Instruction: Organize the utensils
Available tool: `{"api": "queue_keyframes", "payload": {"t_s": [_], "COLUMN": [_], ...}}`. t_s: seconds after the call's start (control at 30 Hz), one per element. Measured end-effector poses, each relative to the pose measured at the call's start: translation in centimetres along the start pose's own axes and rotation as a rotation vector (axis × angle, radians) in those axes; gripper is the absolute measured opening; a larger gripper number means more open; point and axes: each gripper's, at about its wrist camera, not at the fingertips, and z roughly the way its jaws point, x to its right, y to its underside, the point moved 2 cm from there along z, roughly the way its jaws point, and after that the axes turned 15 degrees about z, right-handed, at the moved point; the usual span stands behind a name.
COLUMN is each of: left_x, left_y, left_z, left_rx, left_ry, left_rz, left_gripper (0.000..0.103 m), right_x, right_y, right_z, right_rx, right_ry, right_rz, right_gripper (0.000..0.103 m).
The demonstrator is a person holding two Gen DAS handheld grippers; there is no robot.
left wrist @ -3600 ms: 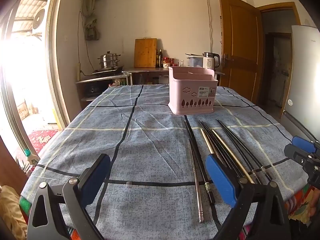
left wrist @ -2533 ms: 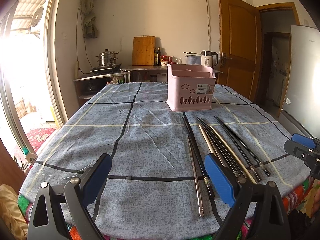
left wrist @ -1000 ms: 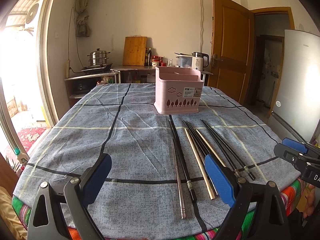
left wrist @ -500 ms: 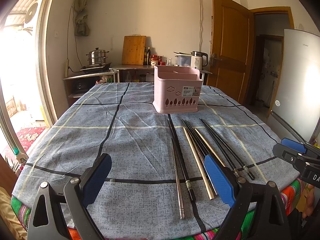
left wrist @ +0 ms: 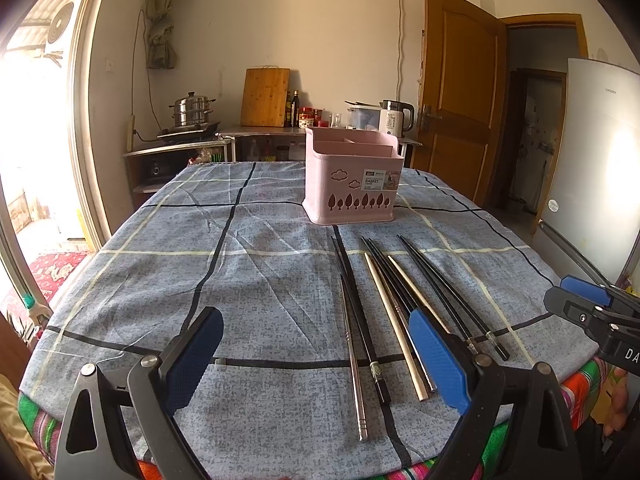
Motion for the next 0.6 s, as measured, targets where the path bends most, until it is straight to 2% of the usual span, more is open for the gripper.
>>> {"api": "queue_keyframes", "payload": {"t_s": [0.27,0.33,0.43,0.6], "left_x": [-0.5,-0.6,-0.9,-1.3], "left_y": [-0.3,-0.4,-0.5,0.1], "left_z": [3.6,4.6,6.4,9.9], "left_rx": [-0.095,-0.117,-0.182,-0.311], "left_ry": [0.055,0.060,0.070,0.110], "left_rz": [-0.007,-0.007,-0.011,-0.038], "left_gripper": [0.094,0.089,0.087,0.077], "right_x": [0.0,-0.1,-0.2,0.0], "right_y": [-0.9,-1.2,-1.6,-2.0], "right_z": [1.7,2.5,3.8,6.0], "right_rx": [-0.037,-0.053,-0.077,-0.129], "right_ry": [0.014,0.020,0.031,0.056], "right_rz": [-0.007,-0.010,-0.019,-0.020], "right_gripper": [0.060,0.060,0.060,0.060]}}
